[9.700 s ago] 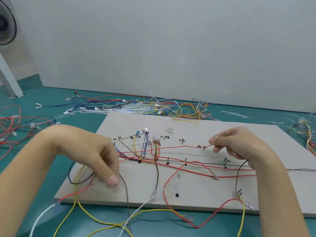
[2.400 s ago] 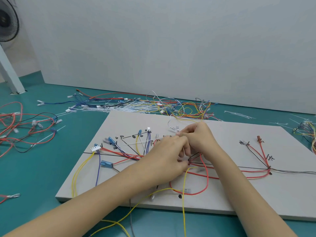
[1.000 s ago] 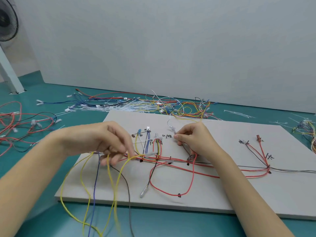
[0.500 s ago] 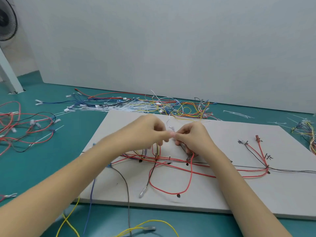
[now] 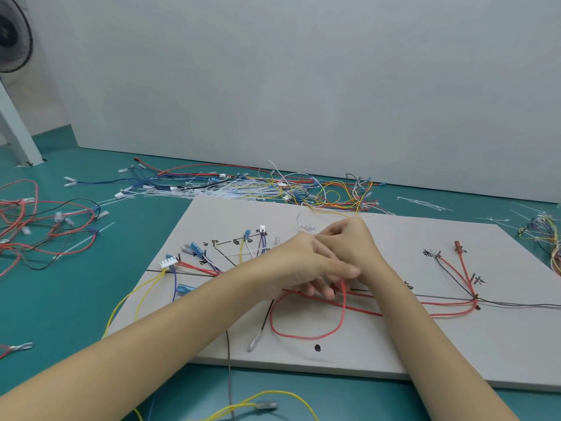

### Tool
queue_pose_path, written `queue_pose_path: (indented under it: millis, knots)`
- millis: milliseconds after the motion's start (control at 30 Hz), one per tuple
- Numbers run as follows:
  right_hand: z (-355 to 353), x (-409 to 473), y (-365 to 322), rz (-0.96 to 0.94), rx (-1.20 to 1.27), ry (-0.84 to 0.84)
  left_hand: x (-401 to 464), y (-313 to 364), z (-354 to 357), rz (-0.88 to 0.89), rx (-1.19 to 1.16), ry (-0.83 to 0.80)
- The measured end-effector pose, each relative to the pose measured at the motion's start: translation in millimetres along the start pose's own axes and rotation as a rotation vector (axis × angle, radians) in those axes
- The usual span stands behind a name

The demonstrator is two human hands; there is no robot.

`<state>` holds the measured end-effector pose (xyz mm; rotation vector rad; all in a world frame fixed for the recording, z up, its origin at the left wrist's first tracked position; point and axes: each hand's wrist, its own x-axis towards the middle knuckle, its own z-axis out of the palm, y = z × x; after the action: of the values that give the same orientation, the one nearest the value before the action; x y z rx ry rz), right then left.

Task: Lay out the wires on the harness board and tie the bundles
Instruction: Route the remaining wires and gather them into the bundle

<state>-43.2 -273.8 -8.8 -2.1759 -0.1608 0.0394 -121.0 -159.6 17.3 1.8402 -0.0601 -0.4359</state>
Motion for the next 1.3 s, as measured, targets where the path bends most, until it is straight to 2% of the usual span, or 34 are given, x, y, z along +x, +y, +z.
queue_pose_path:
  millis: [133, 267, 433, 567, 733, 867, 1067, 1300]
  knots:
    - [-3, -2, 0, -0.02, 0.034, -0.031, -7, -4, -2, -0.063, -0.194, -0.062]
    - [-7, -5, -2, 0.051, 0.163, -0.169, -11, -2, -22, -0.058, -0.259, 0.075]
    - [-9, -5, -5, 0.09, 0.212, -0.221, -13, -7, -57, -0.082, -0.355, 0.253]
    - [-4, -3, -1, 0.057, 0.134, -0.184, -12, -15, -68, -0.067, -0.288, 0.381]
    - [7, -2, 0, -0.11, -0.137, -0.088, -10, -20, -78, -0.032, -0.101, 0.549]
    - [13, -3, -1, -0.111, -0.333, -0.023, -7, -29, -88, -0.014, 0.038, 0.613]
    - [15, -4, -1, -0.064, -0.304, 0.01, 0, -38, -86, 0.062, 0.283, 0.741]
    - [17, -4, 1, -0.088, -0.329, 0.017, 4, -33, -83, 0.125, 0.323, 0.774]
